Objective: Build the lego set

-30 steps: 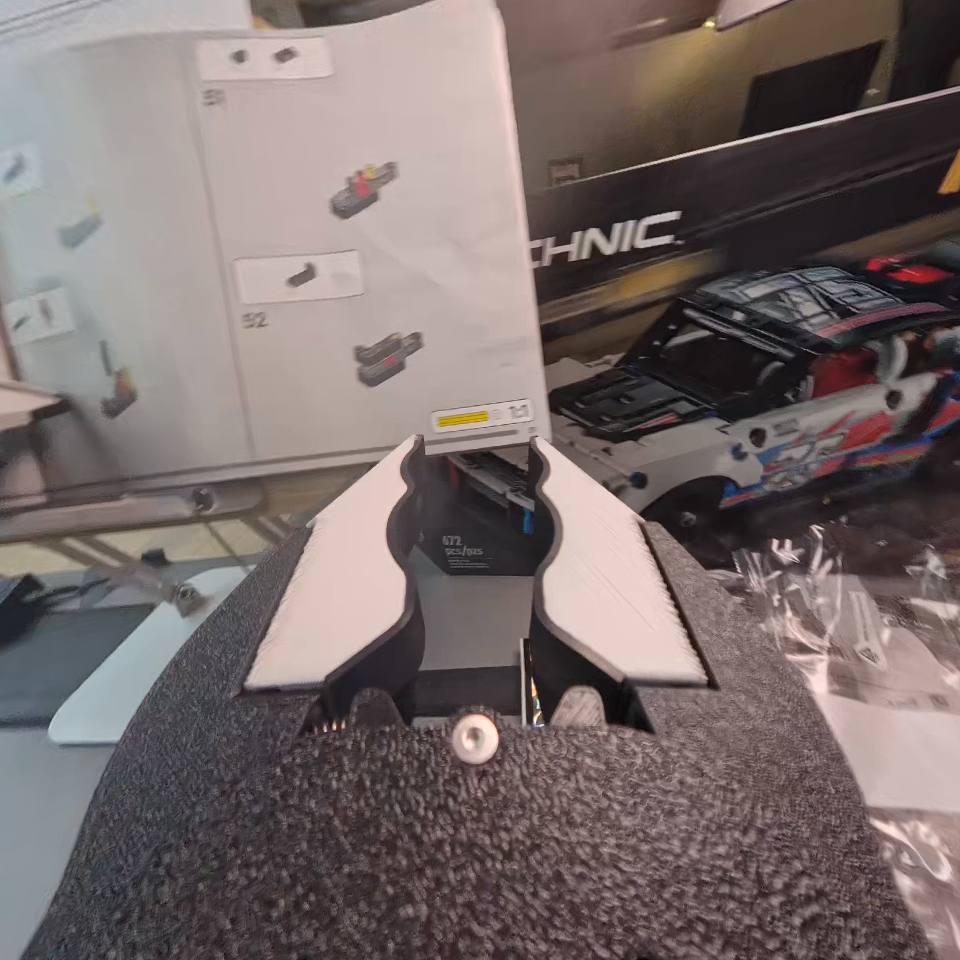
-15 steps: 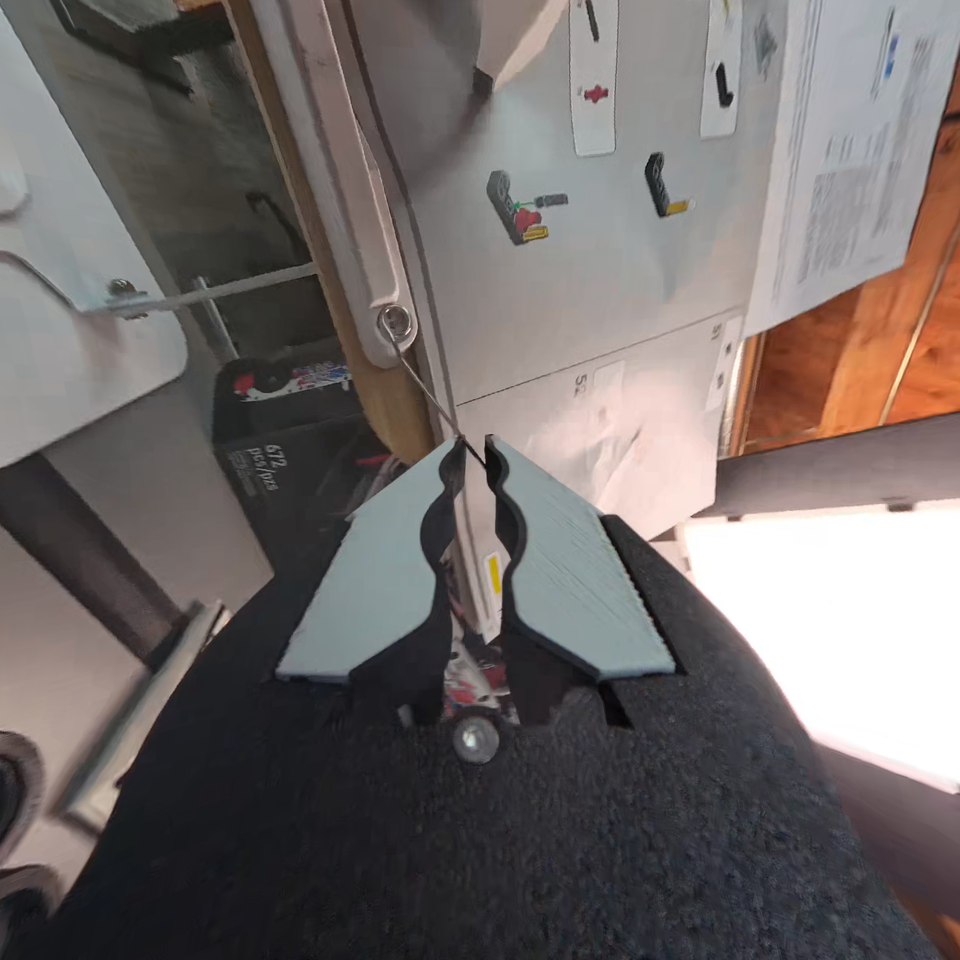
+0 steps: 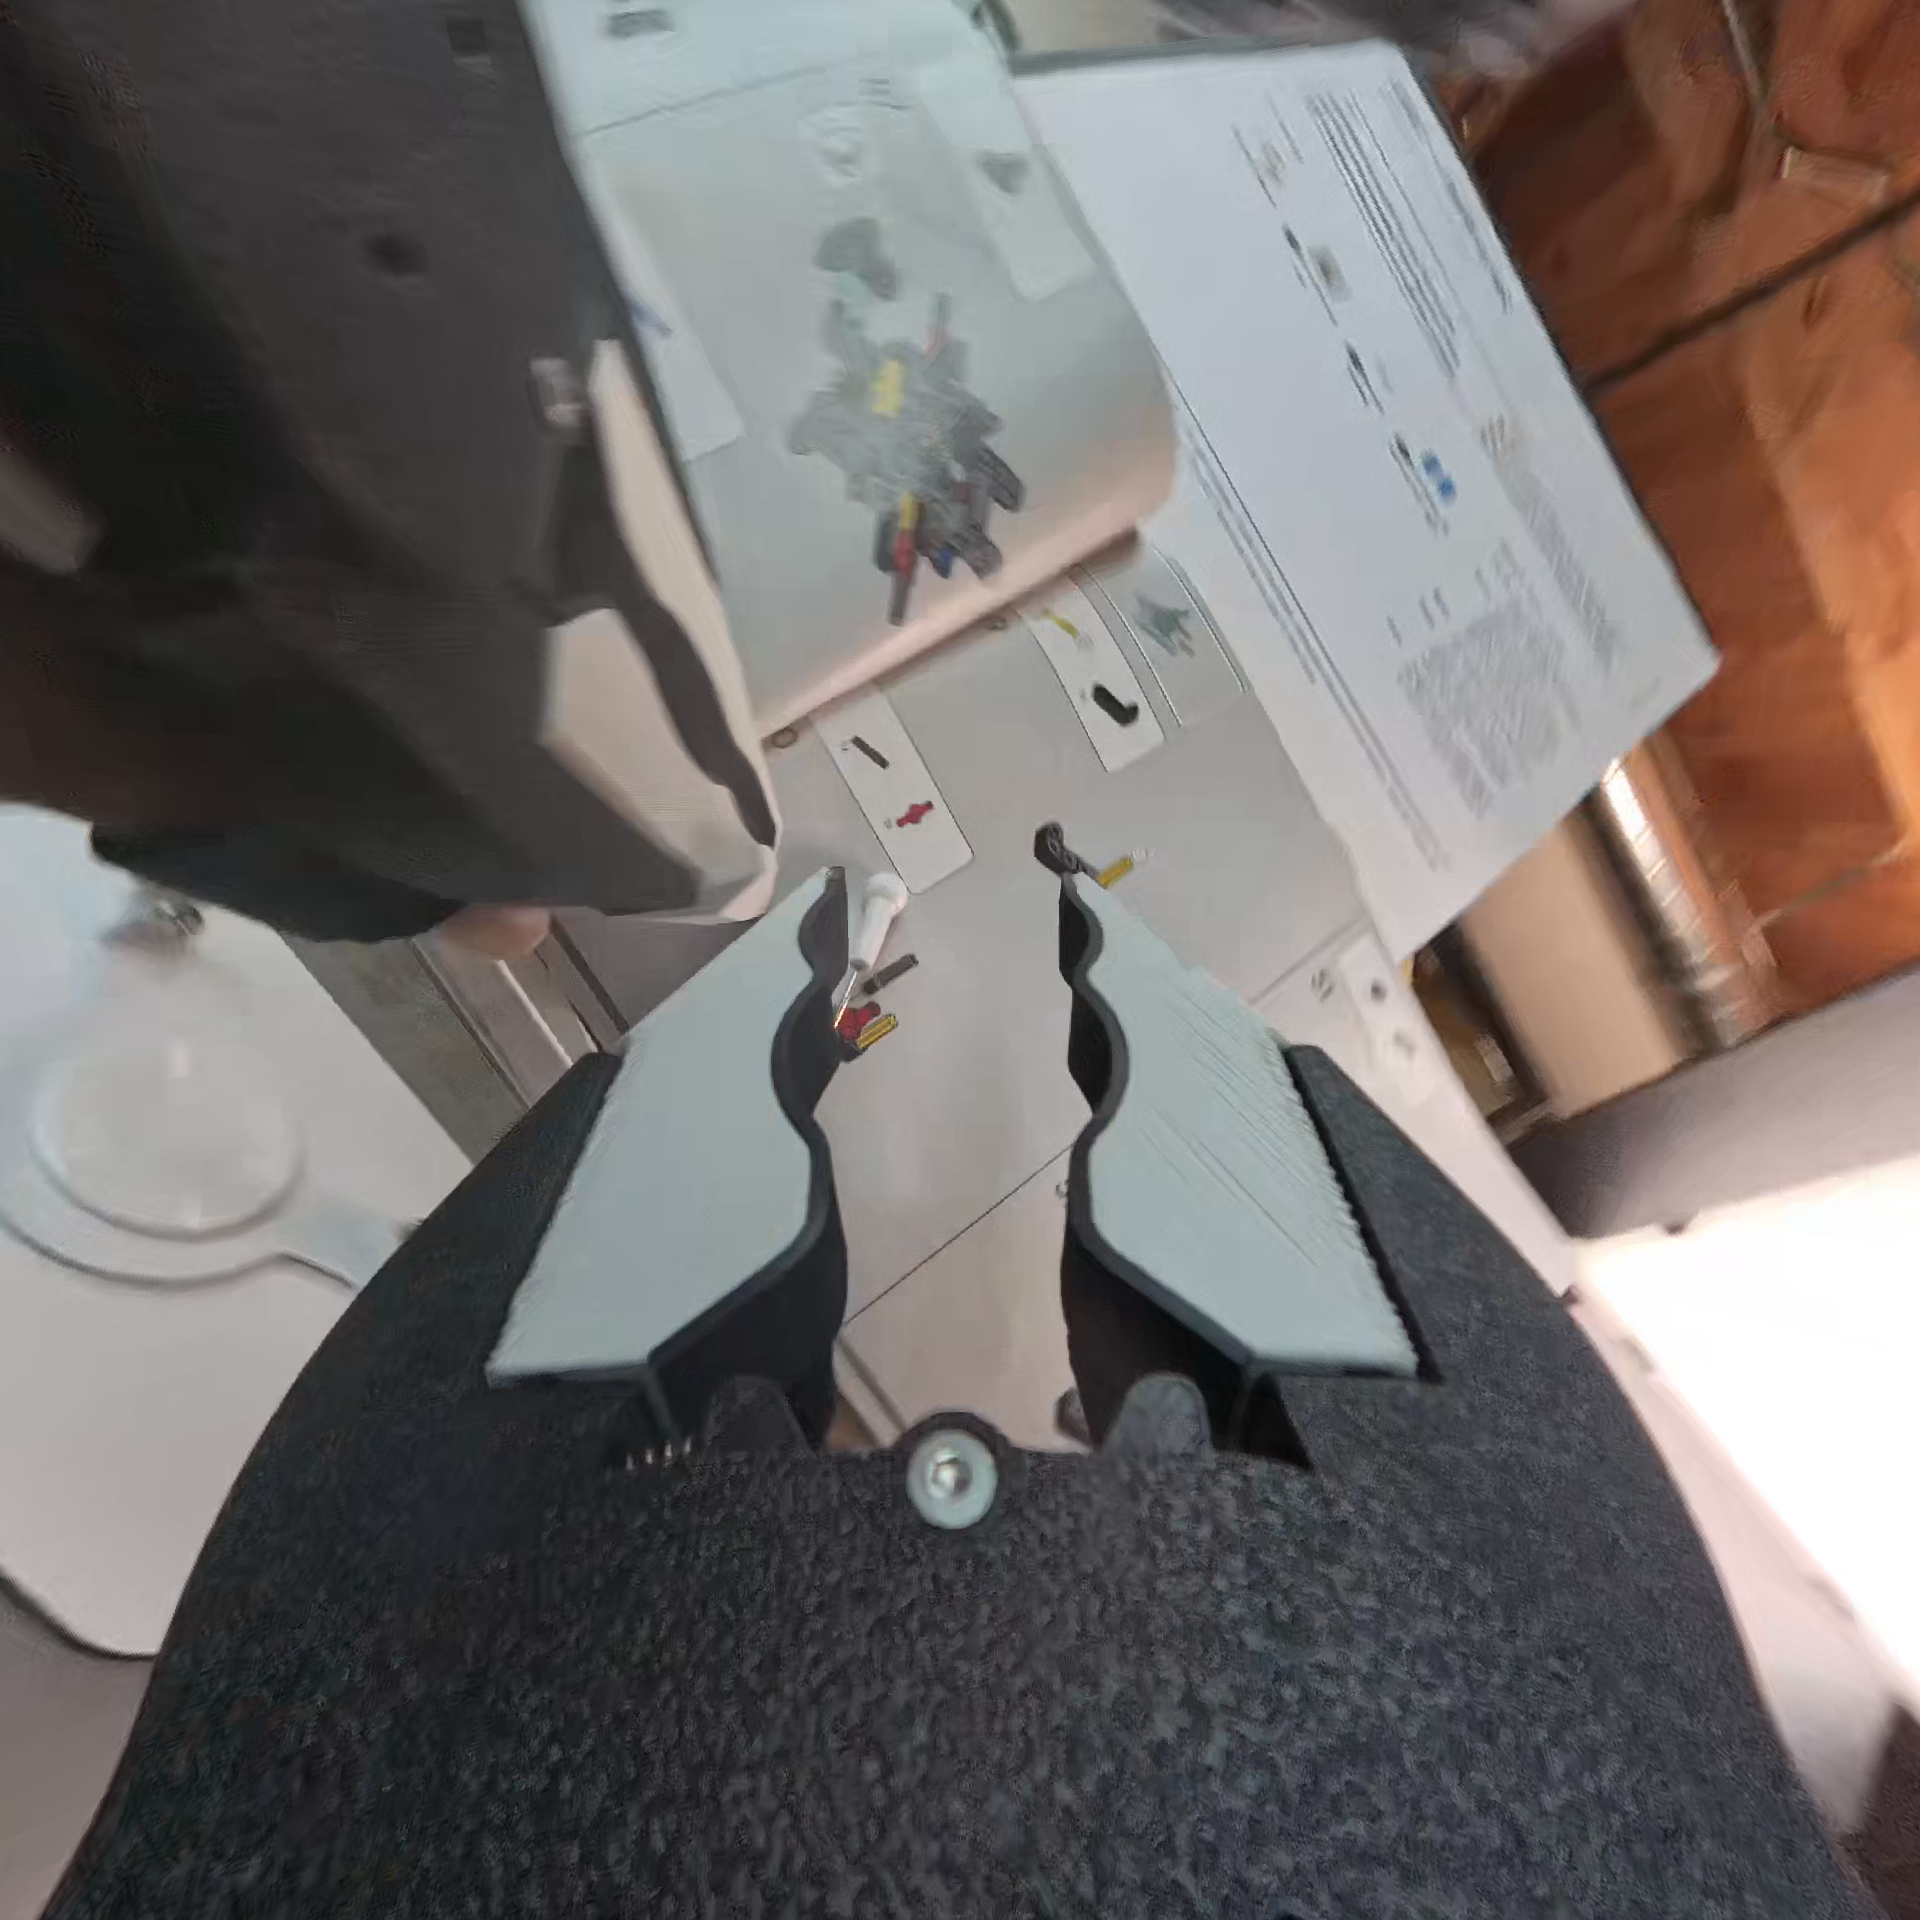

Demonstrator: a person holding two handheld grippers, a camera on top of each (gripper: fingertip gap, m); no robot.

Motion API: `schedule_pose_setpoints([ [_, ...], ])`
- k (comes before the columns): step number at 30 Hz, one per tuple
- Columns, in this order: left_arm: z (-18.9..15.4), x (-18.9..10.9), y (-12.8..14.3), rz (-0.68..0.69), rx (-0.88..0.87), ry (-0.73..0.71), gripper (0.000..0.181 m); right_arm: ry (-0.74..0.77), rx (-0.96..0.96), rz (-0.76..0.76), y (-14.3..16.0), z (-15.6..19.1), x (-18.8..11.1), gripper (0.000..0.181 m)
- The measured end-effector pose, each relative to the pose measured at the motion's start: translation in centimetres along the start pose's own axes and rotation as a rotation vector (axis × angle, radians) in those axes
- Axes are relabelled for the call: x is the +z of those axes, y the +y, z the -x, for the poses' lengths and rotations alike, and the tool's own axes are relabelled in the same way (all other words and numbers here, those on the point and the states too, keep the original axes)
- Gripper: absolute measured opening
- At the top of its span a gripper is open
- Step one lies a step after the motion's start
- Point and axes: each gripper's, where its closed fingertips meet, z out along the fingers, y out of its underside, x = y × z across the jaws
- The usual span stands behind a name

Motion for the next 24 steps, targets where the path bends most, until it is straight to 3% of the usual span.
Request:
schedule_pose_setpoints([
  [2, 0.3, -0.5, 0.2, -0.005, 0.033, -0.012, 0.001, -0.024, 0.281, 0.056, 1.6, -0.3, -0.4, 0.044],
  [4, 1.0, -1.2, 0.5, -0.020, 0.053, -0.031, 0.002, -0.082, 0.402, 0.128, 3.5, 0.9, -0.2, 0.046],
  [9, 3.9, -4.2, 2.7, -0.054, 0.005, -0.063, 0.000, -0.148, 0.387, 0.203, 5.8, 2.4, 0.5, 0.046],
  [12, 8.2, -5.4, 7.2, 0.042, -0.043, -0.153, 0.001, -0.159, 0.382, 0.214, 6.0, 2.3, 0.7, 0.045],
  [16, 9.3, -6.3, 9.2, -0.002, -0.219, 0.015, 0.001, -0.107, 0.380, 0.274, 5.9, 1.8, 0.5, 0.053],
  [19, 9.7, -6.7, 9.6, -0.009, -0.249, 0.031, 0.000, -0.018, 0.301, 0.097, 1.0, 0.3, -0.3, 0.041],
  [21, 9.7, -6.7, 9.6, -0.034, -0.299, 0.043, 0.001, -0.099, 0.267, 0.040, -1.7, 2.3, 0.2, 0.030],
  [24, 9.5, -6.9, 10.2, -0.046, -0.395, 0.046, 0.001, -0.248, 0.347, 0.095, -2.3, 5.5, 2.5, 0.040],
])
